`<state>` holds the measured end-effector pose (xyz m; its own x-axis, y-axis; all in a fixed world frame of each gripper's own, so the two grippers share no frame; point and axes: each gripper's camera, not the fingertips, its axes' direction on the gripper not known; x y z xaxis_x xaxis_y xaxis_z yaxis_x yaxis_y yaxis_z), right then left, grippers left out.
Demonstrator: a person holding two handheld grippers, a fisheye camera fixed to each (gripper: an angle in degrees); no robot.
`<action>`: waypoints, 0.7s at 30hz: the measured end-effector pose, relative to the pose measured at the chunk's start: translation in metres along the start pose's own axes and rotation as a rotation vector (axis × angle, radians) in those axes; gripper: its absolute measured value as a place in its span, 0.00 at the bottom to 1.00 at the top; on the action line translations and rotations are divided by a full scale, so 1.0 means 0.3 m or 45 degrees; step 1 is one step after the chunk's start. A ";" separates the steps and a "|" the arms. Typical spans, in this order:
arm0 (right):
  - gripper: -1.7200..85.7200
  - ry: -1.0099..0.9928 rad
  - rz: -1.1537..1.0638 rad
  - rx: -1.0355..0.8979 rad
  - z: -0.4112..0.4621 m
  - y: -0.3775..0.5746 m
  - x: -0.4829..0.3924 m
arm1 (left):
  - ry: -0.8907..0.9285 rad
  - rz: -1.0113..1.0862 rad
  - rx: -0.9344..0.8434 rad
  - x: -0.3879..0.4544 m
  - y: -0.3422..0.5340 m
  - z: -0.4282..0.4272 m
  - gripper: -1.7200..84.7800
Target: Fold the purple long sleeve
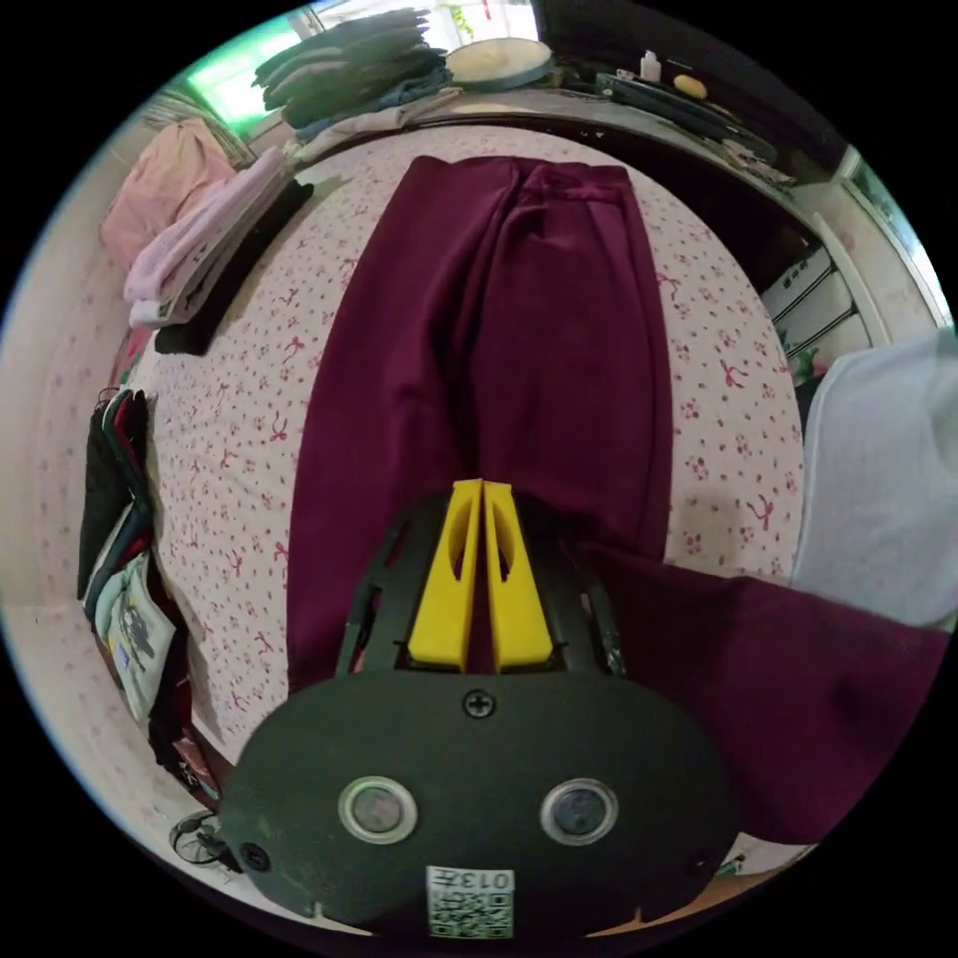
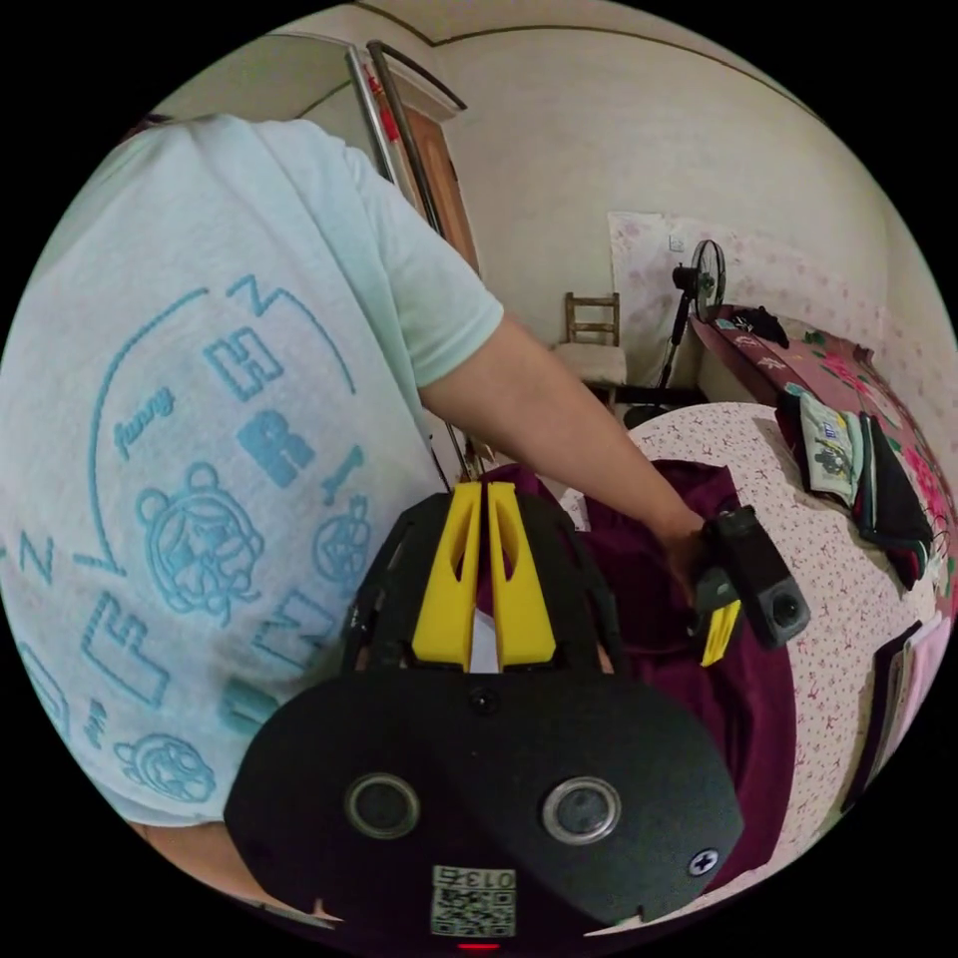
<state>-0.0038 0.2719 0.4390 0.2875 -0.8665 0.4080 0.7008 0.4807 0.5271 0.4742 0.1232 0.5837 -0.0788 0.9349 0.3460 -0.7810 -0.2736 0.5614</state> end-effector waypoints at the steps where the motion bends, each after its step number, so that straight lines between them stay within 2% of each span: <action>1: 0.03 0.018 0.001 -0.005 -0.014 0.011 0.006 | 0.019 -0.002 0.012 -0.010 0.018 -0.013 0.02; 5: 0.03 0.033 0.057 0.037 -0.071 0.065 0.045 | -0.050 -0.168 0.131 -0.085 0.148 -0.094 0.02; 7: 0.03 0.042 0.072 0.050 -0.101 0.086 0.060 | -0.125 -0.418 0.182 -0.173 0.304 -0.123 0.02; 11: 0.03 0.050 0.003 0.087 -0.199 0.115 0.063 | -0.118 -0.778 0.075 -0.315 0.555 -0.061 0.02; 13: 0.03 0.026 -0.068 0.133 -0.262 0.122 0.056 | -0.056 -0.817 -0.032 -0.362 0.655 0.019 0.02; 15: 0.02 0.009 -0.132 0.207 -0.338 0.129 0.053 | -0.034 -0.823 0.038 -0.385 0.698 0.022 0.02; 18: 0.02 0.031 -0.203 0.337 -0.455 0.143 0.061 | -0.060 -0.831 0.010 -0.426 0.707 0.012 0.02; 21: 0.02 0.074 -0.217 0.419 -0.528 0.162 0.099 | -0.057 -0.752 0.101 -0.425 0.710 -0.021 0.02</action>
<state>0.1421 0.2483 0.3586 0.2281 -0.9395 0.2554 0.4975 0.3380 0.7989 0.3140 -0.0529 0.6543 0.3823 0.9240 -0.0111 -0.6358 0.2718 0.7224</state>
